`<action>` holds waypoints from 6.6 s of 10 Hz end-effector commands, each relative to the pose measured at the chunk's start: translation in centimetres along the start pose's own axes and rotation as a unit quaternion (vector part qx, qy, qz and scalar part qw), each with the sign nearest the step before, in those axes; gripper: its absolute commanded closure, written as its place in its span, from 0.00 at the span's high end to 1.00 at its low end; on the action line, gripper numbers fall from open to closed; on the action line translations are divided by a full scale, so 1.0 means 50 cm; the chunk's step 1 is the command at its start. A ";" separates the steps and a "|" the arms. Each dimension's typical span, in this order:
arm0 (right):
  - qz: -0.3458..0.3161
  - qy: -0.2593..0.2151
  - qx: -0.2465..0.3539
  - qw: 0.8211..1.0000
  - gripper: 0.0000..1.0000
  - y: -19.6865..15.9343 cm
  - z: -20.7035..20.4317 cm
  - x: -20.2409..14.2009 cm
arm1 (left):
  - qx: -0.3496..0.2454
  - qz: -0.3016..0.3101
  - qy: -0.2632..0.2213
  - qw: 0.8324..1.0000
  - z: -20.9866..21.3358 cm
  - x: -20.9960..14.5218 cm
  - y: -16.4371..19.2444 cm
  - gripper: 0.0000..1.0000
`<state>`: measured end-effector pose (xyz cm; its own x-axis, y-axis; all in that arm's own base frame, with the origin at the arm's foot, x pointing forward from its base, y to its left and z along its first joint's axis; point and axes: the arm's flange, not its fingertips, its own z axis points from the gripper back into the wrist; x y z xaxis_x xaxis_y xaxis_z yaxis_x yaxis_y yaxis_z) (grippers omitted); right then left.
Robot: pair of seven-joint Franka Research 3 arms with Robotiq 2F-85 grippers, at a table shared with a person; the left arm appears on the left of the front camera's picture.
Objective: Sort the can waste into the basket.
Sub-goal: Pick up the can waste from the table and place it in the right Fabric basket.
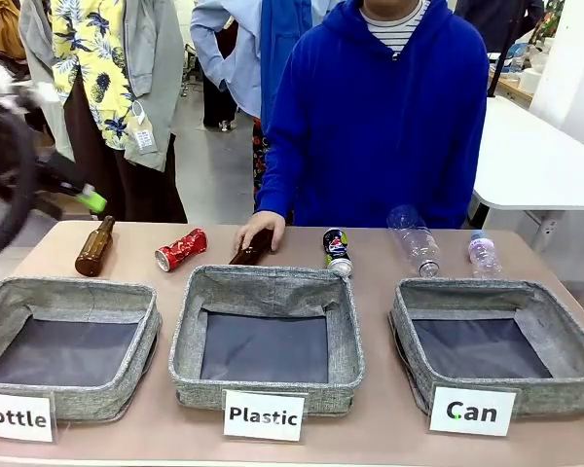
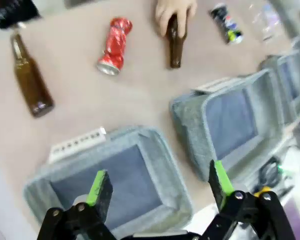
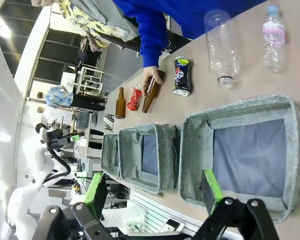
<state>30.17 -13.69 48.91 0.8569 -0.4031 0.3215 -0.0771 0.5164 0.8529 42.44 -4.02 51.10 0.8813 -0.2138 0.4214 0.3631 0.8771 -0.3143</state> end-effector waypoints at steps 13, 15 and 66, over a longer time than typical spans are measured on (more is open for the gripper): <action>0.013 -0.005 0.010 1.000 1.00 -0.002 0.001 0.007 | -0.255 -0.175 0.021 0.951 0.282 -0.094 0.481 1.00; 0.013 -0.005 0.010 1.000 1.00 -0.002 0.001 0.007 | -0.260 -0.043 -0.120 0.957 0.335 -0.263 0.570 1.00; 0.013 -0.005 0.010 1.000 1.00 -0.002 0.001 0.007 | 0.036 -0.338 0.126 0.932 -0.123 0.190 -0.008 0.00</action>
<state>30.24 -13.86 49.10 0.8581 -0.3991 0.3230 -0.0760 0.5233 0.8488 58.17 -12.71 45.85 0.5778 -0.7599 0.2978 0.7845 0.6178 0.0545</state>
